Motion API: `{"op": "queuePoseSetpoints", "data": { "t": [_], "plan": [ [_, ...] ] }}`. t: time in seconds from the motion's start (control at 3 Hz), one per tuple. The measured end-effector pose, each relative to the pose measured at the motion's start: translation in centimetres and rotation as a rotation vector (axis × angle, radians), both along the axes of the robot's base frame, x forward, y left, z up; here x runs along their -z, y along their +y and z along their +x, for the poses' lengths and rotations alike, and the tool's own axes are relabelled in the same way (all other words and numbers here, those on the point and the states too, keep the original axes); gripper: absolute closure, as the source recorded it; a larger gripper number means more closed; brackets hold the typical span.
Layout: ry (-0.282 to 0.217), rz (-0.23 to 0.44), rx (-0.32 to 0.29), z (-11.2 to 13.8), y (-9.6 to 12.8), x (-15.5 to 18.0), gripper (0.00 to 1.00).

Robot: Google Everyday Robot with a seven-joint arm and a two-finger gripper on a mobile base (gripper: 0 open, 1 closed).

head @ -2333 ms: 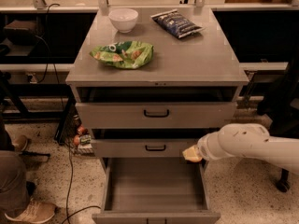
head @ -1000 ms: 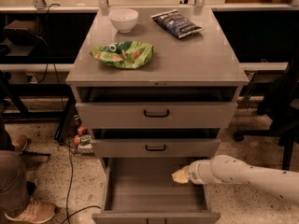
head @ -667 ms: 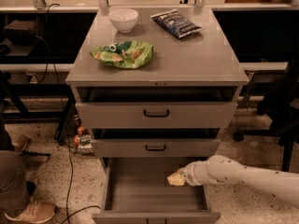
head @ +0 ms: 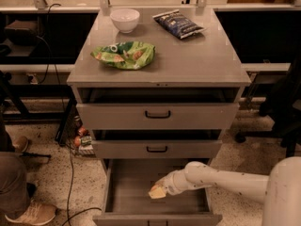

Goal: Place orange into bottom drawer

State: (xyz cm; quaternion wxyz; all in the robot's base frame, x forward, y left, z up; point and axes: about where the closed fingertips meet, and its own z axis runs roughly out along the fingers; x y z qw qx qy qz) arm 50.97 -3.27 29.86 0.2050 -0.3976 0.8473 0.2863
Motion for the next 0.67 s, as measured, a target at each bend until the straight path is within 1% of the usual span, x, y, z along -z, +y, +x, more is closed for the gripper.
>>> {"op": "queuePoseSetpoints", "data": {
  "t": [0.33,0.67],
  "plan": [
    [0.006,0.034,-0.015,0.7,3.0,3.0,1.00],
    [0.009,0.092,0.003,2.2,5.8,5.9,1.00]
  ]
}}
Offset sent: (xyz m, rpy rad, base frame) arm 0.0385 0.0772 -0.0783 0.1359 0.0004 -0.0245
